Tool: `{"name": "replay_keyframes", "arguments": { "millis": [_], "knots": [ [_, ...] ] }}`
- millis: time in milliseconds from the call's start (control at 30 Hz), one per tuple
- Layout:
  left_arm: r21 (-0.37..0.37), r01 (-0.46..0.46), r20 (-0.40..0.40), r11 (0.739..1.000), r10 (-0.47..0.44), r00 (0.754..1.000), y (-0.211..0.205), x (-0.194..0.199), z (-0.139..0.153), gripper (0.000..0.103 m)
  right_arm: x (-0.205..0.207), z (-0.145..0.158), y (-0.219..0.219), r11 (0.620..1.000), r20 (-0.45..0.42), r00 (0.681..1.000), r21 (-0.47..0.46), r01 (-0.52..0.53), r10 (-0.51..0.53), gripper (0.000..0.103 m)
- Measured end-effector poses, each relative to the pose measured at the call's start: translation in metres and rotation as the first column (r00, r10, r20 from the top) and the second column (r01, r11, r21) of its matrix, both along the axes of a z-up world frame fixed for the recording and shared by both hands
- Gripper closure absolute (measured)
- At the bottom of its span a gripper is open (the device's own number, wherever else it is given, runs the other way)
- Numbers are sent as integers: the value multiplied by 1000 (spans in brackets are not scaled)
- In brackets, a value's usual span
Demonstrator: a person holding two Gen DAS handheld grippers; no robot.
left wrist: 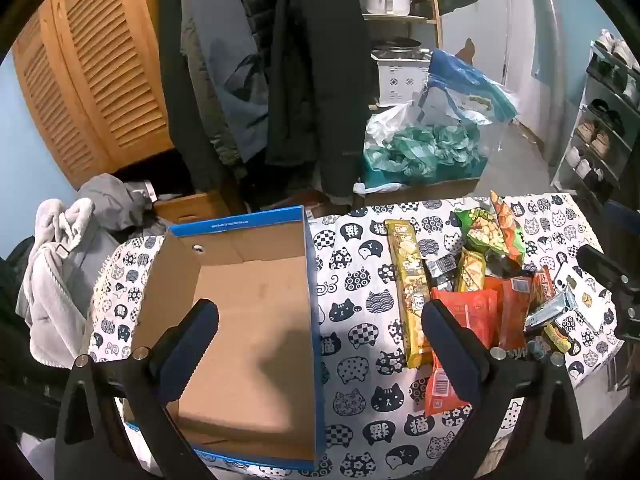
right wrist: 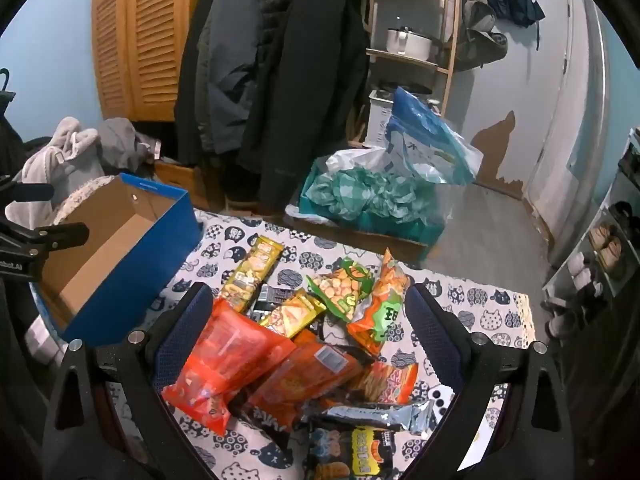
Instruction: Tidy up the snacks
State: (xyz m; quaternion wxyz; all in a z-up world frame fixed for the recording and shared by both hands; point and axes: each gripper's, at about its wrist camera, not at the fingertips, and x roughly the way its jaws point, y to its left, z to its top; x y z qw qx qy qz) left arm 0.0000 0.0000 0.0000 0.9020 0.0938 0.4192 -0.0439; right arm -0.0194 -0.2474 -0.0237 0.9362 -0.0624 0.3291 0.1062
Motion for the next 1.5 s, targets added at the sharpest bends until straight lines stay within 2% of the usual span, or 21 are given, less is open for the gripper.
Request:
{"name": "replay_keyframes", "arguments": {
  "millis": [333, 567, 1500],
  "knots": [
    [-20, 16, -10, 1000, -17, 1000, -3, -1, 1, 1, 0, 0, 0, 1000, -5, 1000, -4, 1, -1, 8],
    [-7, 28, 12, 1000, -28, 1000, -4, -3, 2, 1, -5, 1, -3, 1000, -6, 1000, -6, 0, 0, 8],
    [2, 39, 5, 999, -39, 999, -6, -6, 0, 1, -1, -2, 3, 1000, -17, 1000, -20, -2, 2, 8]
  ]
}}
